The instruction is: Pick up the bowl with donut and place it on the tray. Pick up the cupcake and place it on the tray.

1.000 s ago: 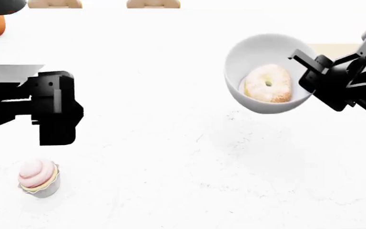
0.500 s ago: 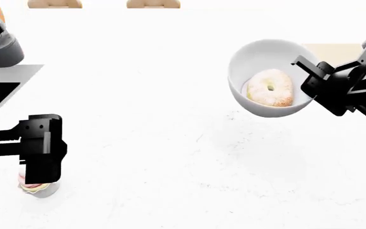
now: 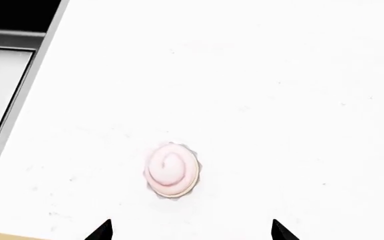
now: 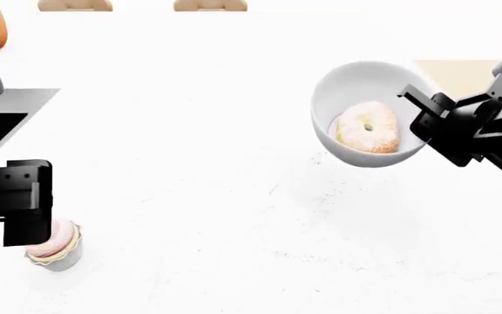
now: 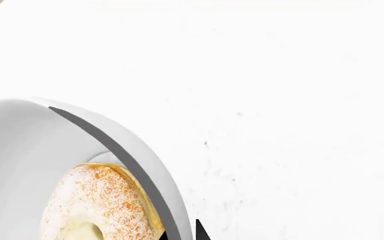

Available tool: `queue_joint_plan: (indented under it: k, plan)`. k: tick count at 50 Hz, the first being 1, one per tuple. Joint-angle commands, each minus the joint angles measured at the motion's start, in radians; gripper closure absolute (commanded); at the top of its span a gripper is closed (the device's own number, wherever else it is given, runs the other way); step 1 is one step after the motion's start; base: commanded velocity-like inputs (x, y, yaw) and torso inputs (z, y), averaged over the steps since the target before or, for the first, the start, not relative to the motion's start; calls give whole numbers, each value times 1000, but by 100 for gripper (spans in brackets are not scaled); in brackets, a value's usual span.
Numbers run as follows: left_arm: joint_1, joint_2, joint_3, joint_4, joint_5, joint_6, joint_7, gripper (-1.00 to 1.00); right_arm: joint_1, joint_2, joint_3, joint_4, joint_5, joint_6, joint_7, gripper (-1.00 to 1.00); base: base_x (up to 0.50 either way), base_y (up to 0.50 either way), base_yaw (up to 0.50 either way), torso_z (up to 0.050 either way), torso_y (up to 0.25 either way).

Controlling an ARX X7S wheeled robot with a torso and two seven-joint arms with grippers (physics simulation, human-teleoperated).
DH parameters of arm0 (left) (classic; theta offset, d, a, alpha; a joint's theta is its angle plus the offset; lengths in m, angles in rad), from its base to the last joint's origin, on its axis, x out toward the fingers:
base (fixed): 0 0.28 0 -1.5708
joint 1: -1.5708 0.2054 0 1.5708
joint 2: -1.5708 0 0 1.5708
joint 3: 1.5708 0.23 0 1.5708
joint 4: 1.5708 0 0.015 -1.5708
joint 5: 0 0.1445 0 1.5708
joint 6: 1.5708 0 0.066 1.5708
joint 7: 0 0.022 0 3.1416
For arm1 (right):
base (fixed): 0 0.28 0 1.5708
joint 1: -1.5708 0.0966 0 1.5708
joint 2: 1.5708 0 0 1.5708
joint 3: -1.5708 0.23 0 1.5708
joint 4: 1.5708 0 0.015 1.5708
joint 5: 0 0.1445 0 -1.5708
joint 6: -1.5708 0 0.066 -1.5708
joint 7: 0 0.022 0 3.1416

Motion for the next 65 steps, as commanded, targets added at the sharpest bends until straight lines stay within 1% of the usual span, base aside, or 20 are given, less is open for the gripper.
queue_joint_plan:
  k: [1, 4, 7, 12, 17, 23, 27, 32, 41, 49, 57, 65]
  plan:
    - [0, -21, 9, -2, 40, -26, -6, -100, -9, 9, 15, -20, 0, -16, -5, 100, 0, 0, 0, 0, 0]
    - [2, -24, 7, 21, 10, -15, -5, -100, -8, 13, 16, -26, 1, -18, 0, 100, 0, 0, 0, 0, 0]
    - [15, -28, 4, 26, 12, -17, 2, -100, -11, 16, 16, -30, 0, -19, -1, 100, 0, 0, 0, 0, 3]
    - [49, -27, -6, 18, 65, -28, 32, -100, -21, 21, 19, -42, 3, -26, -1, 100, 0, 0, 0, 0, 0]
    - [104, -18, -6, 1, 162, -35, 105, -100, -32, 24, 21, -63, 9, -38, 9, 100, 0, 0, 0, 0, 0]
    - [130, -21, -14, -21, 243, -44, 141, -100, -47, 36, 29, -113, 25, -64, 39, 100, 0, 0, 0, 0, 0]
    - [147, -30, -11, -14, 258, -44, 151, -100, -52, 41, 31, -126, 28, -71, 45, 100, 0, 0, 0, 0, 0]
    - [163, -60, -5, 8, 266, -46, 147, -100, -55, 48, 33, -133, 31, -73, 46, 100, 0, 0, 0, 0, 2]
    - [217, -100, 9, 39, 318, -31, 199, -100, -50, 38, 28, -96, 19, -59, 19, 100, 0, 0, 0, 0, 0]
    - [269, -89, 16, 32, 399, -3, 271, -100, -55, 42, 28, -94, 19, -59, 12, 100, 0, 0, 0, 0, 0]
    - [282, -91, 15, 41, 408, 4, 282, -100, -64, 48, 33, -117, 24, -72, 21, 100, 0, 0, 0, 0, 1]
    - [322, -102, 25, 61, 440, 29, 324, -100, -67, 49, 30, -119, 22, -72, 22, 100, 0, 0, 0, 0, 0]
